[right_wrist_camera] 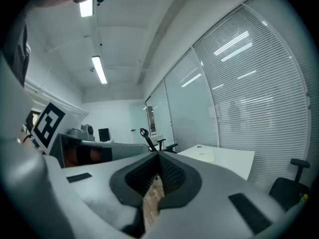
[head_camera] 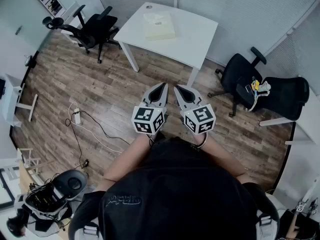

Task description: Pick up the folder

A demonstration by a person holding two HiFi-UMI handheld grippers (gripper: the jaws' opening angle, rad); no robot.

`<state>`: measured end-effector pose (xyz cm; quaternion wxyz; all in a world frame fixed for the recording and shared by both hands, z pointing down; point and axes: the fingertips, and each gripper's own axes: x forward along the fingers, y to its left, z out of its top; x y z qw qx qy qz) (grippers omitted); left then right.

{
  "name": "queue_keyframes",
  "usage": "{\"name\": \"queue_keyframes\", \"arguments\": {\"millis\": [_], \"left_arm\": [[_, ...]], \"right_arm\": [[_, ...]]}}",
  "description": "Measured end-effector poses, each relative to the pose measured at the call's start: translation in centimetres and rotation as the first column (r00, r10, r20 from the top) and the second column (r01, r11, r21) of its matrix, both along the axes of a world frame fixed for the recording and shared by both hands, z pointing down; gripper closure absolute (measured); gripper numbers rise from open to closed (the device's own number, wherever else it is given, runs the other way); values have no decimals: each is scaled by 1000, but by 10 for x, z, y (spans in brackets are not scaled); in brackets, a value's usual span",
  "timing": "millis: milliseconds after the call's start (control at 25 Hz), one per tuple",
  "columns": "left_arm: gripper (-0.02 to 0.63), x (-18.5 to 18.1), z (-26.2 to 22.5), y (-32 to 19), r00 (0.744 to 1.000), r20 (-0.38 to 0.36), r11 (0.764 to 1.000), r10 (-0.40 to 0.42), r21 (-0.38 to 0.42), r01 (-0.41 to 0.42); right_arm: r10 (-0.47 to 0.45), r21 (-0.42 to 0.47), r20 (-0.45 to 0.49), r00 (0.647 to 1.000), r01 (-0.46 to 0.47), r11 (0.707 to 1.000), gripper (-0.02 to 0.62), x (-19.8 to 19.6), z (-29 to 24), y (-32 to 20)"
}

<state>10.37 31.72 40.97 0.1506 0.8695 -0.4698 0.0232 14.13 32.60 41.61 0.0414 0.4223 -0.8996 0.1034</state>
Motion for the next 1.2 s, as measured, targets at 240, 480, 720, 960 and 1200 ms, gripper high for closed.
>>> {"name": "queue_keyframes", "arguments": {"millis": [240,480,720,960,1200], "left_arm": [[594,-1,0,2,1000,-1,1000,-2,-4,2],[594,-10,-2,-1,1000,-21,1000,-22,13,22],[594,-21,2,-9,999,-31,1000,-24,6,24],[594,-27,6,-26,999,-39,1000,-18,-6,17],[594,-56,5,-60,999,-49,1000,-25,0,25]], "right_arm": [[-3,-2,1,1000,3,1000,574,-1,0,0],[-13,-8,0,1000,13,1000,574,-8,1,-2],[-19,-21,3,1000,19,1000,574,-18,5,-10],[-10,-29,21,1000,11,1000,574,-25,7,-28],[-12,-33,15,1000,13,999,574,-51,9,-59]]}}
